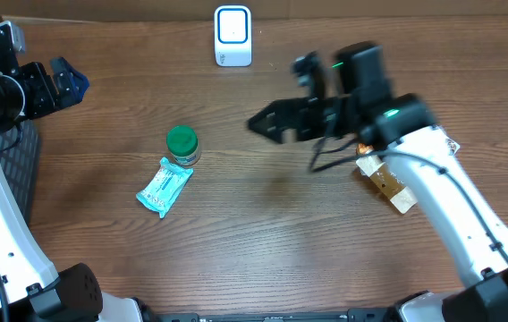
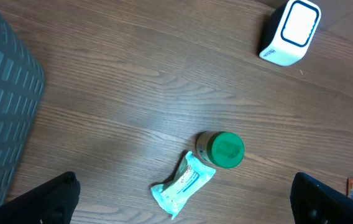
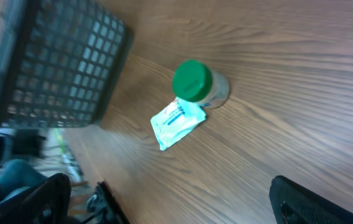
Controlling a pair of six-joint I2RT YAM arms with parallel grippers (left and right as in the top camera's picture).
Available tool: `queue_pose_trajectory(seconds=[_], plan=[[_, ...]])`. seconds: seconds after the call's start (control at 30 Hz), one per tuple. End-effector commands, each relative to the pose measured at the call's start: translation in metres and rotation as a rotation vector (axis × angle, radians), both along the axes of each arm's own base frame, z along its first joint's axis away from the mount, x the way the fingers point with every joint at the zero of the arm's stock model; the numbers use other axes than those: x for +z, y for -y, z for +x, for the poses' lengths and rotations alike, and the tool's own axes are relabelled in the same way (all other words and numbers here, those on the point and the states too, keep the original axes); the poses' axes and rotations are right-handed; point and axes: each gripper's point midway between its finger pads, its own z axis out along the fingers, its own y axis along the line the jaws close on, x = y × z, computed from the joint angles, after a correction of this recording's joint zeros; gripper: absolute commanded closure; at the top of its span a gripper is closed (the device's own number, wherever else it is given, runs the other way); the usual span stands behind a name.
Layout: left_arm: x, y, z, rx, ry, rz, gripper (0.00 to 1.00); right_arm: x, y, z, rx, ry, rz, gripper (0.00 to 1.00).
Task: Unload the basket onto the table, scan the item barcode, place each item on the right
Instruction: 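Move the right gripper left to the teal wipes pack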
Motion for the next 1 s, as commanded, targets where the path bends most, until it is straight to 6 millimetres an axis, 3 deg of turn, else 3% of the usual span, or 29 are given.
queue_pose_trajectory(seconds=[0.0,0.13,0.27,0.43,0.57,0.83,0.97], plan=[[0.008,0.003,0.0,-0.023,0.025,0.013,0.0,-0.019,-0.026,0.008,-0.126,0.019,-0.115,0.0],[0.008,0.002,0.0,-0.023,0.025,0.013,0.0,-0.045,-0.066,0.003,-0.091,0.016,-0.127,0.04],[0.008,0.002,0.0,-0.022,0.025,0.013,0.0,-0.078,-0.09,0.004,-0.056,-0.004,-0.146,0.07],[0.008,0.002,0.0,-0.022,0.025,0.013,0.0,-0.115,-0.1,0.013,-0.089,0.026,-0.227,0.04],[0.008,0.002,0.0,-0.022,0.025,0.013,0.01,-0.135,-0.115,0.01,-0.07,0.034,-0.244,0.05],[0.008,0.002,0.0,-0.022,0.025,0.013,0.01,-0.174,-0.134,0.001,-0.186,-0.138,-0.212,0.16],[0.008,0.002,0.0,-0.022,0.025,0.013,0.0,-0.179,-0.144,0.008,-0.223,-0.162,-0.16,0.22]])
